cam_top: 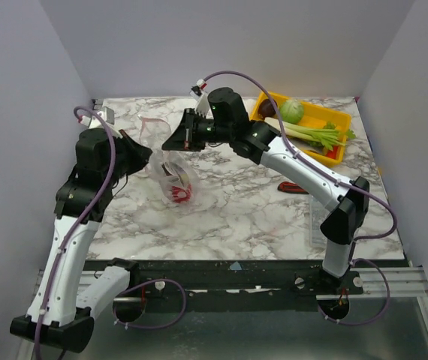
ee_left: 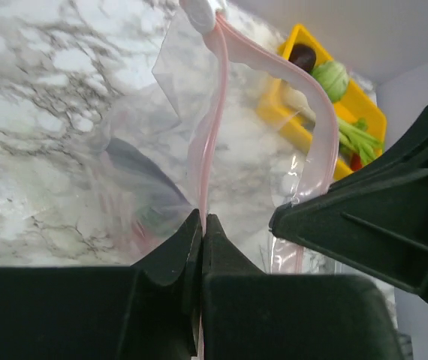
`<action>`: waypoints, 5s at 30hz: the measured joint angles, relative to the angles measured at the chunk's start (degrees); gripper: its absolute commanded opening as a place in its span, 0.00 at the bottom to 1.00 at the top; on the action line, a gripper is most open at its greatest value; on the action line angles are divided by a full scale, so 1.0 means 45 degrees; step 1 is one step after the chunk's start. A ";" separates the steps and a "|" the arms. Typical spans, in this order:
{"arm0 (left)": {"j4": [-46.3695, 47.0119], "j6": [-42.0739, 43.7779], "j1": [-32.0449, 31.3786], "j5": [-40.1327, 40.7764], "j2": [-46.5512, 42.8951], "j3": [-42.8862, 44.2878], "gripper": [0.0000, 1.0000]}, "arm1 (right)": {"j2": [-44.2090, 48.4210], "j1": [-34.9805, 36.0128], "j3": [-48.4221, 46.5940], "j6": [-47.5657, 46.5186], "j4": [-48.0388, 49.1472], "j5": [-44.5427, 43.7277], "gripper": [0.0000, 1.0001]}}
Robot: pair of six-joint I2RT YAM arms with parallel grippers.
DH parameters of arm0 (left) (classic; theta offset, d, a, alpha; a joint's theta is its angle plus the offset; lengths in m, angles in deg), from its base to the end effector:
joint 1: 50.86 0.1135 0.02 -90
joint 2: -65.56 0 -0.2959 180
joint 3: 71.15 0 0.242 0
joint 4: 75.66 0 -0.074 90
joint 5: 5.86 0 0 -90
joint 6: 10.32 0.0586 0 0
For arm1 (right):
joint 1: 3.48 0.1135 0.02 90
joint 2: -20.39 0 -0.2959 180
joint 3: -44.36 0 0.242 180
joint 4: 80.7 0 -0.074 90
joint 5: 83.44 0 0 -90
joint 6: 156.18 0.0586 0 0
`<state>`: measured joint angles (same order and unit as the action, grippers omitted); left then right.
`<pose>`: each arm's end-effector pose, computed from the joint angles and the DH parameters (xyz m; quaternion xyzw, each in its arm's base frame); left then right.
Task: Place the food in the zip-top bag and seal the zipper
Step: Adjust the zipper food storage bag at the center of the board, then pick up the fake vegetable from the bin, then place the fake vegetable in the zipper food storage bag.
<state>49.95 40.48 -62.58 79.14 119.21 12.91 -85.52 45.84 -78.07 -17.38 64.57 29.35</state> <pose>0.1696 -0.0404 0.4205 -0.1759 0.8194 -0.2670 0.4757 0.2792 0.3597 0.4269 -0.1194 0.7936 0.5390 0.2557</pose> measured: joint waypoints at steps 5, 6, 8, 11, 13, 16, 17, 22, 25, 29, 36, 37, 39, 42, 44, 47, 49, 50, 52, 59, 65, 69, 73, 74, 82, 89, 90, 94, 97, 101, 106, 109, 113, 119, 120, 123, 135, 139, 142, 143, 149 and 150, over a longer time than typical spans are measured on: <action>0.0189 0.0447 0.0010 0.1399 -0.0806 0.0699 0.00 | -0.0432 0.0000 -0.0913 -0.0612 -0.0024 -0.0005 0.00; 0.0374 0.0529 0.0010 0.1506 -0.0869 0.0724 0.00 | -0.0495 0.0000 -0.0957 -0.0685 0.0034 -0.0010 0.00; 0.0743 0.0583 0.0024 0.1520 -0.0957 0.0563 0.00 | -0.0636 0.0000 -0.0937 -0.0792 0.0121 -0.0019 0.00; 0.1205 0.0578 0.0024 0.1452 -0.0884 -0.0073 0.00 | -0.0733 0.0000 -0.0335 -0.0865 0.0442 -0.0058 0.00; 0.1316 0.0578 0.0024 0.1433 -0.0743 -0.0593 0.00 | -0.0733 0.0000 0.0316 -0.0860 0.0578 -0.0078 0.01; 0.1389 0.0597 0.0024 0.1428 -0.0267 -0.1161 0.00 | -0.0719 0.0000 0.1394 -0.0860 0.0729 -0.0151 0.02; 0.1413 0.0607 0.0029 0.1428 -0.0126 -0.1418 0.00 | -0.0704 0.0000 0.1783 -0.0860 0.0743 -0.0194 0.04; 0.1744 0.0617 0.0029 0.1234 0.0267 -0.1957 0.00 | -0.0340 0.0000 0.3196 -0.0884 0.0588 -0.0510 0.17; 0.2123 0.0622 0.0034 0.0787 0.0593 -0.1938 0.00 | 0.0068 0.0000 0.3269 -0.1127 0.0126 -0.0928 0.32; 0.2453 0.0622 0.0034 -0.0325 0.1389 -0.1758 0.00 | 0.0840 -0.0029 0.2963 -0.1627 -0.0801 -0.1787 0.47; 0.2584 0.0505 0.0034 -0.1700 0.1972 -0.1462 0.00 | 0.1831 -0.1350 0.1710 -0.2521 -0.2050 -0.3468 0.61; 0.2594 0.0491 0.0034 -0.1812 0.1991 -0.1438 0.00 | 0.1953 -0.1812 0.1715 -0.2550 -0.2123 -0.3716 0.66; 0.2628 0.0461 0.0034 -0.2137 0.2059 -0.1433 0.00 | 0.2025 -0.2841 0.1749 -0.2647 -0.2108 -0.4459 0.73; 0.2735 0.0471 0.0034 -0.2458 0.2225 -0.1438 0.00 | 0.2011 -0.4231 0.2220 -0.2764 -0.1957 -0.5678 0.76; 0.2895 0.0500 0.0034 -0.2715 0.2380 -0.1467 0.00 | 0.1933 -0.5081 0.2633 -0.2759 -0.1744 -0.6237 0.78; 0.3055 0.0597 0.0029 -0.2997 0.2521 -0.1627 0.00 | 0.1598 -0.6290 0.3385 -0.2778 -0.0656 -0.6994 0.83; 0.3075 0.0670 -0.0005 -0.3123 0.2589 -0.1719 0.00 | 0.1156 -0.6863 0.3604 -0.2856 0.0044 -0.7563 0.86; 0.3075 0.0733 -0.0029 -0.3172 0.2647 -0.1739 0.00 | 0.0874 -0.7096 0.3604 -0.2890 0.0408 -0.7800 0.87; 0.3099 0.0850 -0.0092 -0.3245 0.2720 -0.1744 0.00 | 0.0219 -0.7538 0.3517 -0.2992 0.1030 -0.8170 0.91; 0.3162 0.1049 -0.0301 -0.3536 0.2987 -0.1744 0.00 | -0.2739 -0.8743 0.1530 -0.3439 0.1855 -0.8568 1.00; 0.3172 0.1209 -0.0525 -0.3657 0.3157 -0.1792 0.00 | -0.4381 -0.9296 0.0219 -0.3696 0.2035 -0.8898 1.00; 0.3186 0.1239 -0.0879 -0.3716 0.3366 -0.1860 0.00 | -0.5071 -0.9418 -0.0335 -0.3959 0.2191 -0.9088 1.00; 0.3181 0.1282 -0.1263 -0.3725 0.3536 -0.1865 0.00 | -0.5712 -0.9428 -0.0767 -0.4226 0.2395 -0.9073 1.00; 0.3177 0.1287 -0.1321 -0.3725 0.3555 -0.1865 0.00 | -0.5824 -0.9428 -0.0772 -0.4250 0.2438 -0.9078 1.00; 0.3162 0.1472 -0.1399 -0.3716 0.3560 -0.1865 0.00 | -0.6523 -0.9559 -0.0772 -0.4269 0.2521 -0.9097 0.96; 0.3138 0.1540 -0.1399 -0.3711 0.3628 -0.1865 0.00 | -0.6878 -0.9632 -0.1229 -0.4435 0.2608 -0.9044 0.67; 0.3128 0.1554 -0.1399 -0.3711 0.3633 -0.1865 0.00 | -0.6955 -0.9632 -0.1341 -0.4488 0.2608 -0.9010 0.58; 0.3075 0.1666 -0.1399 -0.3657 0.3633 -0.1865 0.00 | -0.7048 -0.9632 -0.1520 -0.4697 0.2589 -0.8806 0.27; 0.3065 0.1710 -0.1399 -0.3648 0.3628 -0.1865 0.00 | -0.7038 -0.9632 -0.1545 -0.4823 0.2589 -0.8655 0.13; 0.3065 0.1715 -0.1399 -0.3633 0.3614 -0.1865 0.00 | -0.6819 -0.9632 -0.1491 -0.5003 0.2453 -0.8514 0.00; 0.3060 0.1710 -0.1399 -0.3594 0.3502 -0.1865 0.00 | -0.5333 -0.9632 -0.1059 -0.5401 0.1982 -0.8403 0.00; 0.3060 0.1690 -0.1384 -0.3614 0.3458 -0.1865 0.00 | -0.3730 -0.9632 -0.0685 -0.5503 0.1855 -0.8068 0.00; 0.3070 0.1637 -0.1302 -0.3623 0.3410 -0.1889 0.00 | -0.0738 -0.9622 0.1039 -0.5367 0.2079 -0.6630 0.00; 0.3094 0.1603 -0.1248 -0.3628 0.3220 -0.2035 0.00 | 0.3517 -0.8412 0.4595 -0.5085 0.2948 -0.4114 0.00; 0.3099 0.1603 -0.1248 -0.3628 0.3215 -0.2035 0.00 | 0.3993 -0.7728 0.4930 -0.5124 0.2958 -0.3750 0.00; 0.3104 0.1588 -0.1243 -0.3628 0.3191 -0.2035 0.00 | 0.4867 -0.5736 0.5591 -0.5173 0.2953 -0.2759 0.00; 0.3060 0.1564 -0.0952 -0.3623 0.2404 -0.2035 0.00 | 0.5513 -0.1054 0.8548 -0.3541 0.4571 -0.1127 0.00; 0.3065 0.1564 -0.0772 -0.3623 0.2195 -0.2035 0.00 | 0.5061 -0.0806 0.9083 -0.2934 0.5838 -0.1341 0.00; 0.3055 0.1574 -0.0617 -0.3623 0.2152 -0.2035 0.00 | 0.4799 -0.0369 0.9083 -0.2861 0.6518 -0.1987 0.00; 0.3055 0.1564 -0.0544 -0.3633 0.2147 -0.2035 0.00 | 0.4794 -0.0223 0.9092 -0.2871 0.6630 -0.2322 0.00; 0.3070 0.1452 -0.0301 -0.3789 0.2123 -0.2035 0.00 | 0.5056 0.0500 1.0054 -0.2735 0.7883 -0.4575 0.00; 0.3070 0.1438 -0.0301 -0.3861 0.2123 -0.2035 0.00 | 0.5100 0.0568 1.0229 -0.2657 0.7970 -0.4935 0.00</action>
<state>63.77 46.95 -63.94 61.76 128.76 3.76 -62.57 48.39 -32.04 -29.34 100.43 7.14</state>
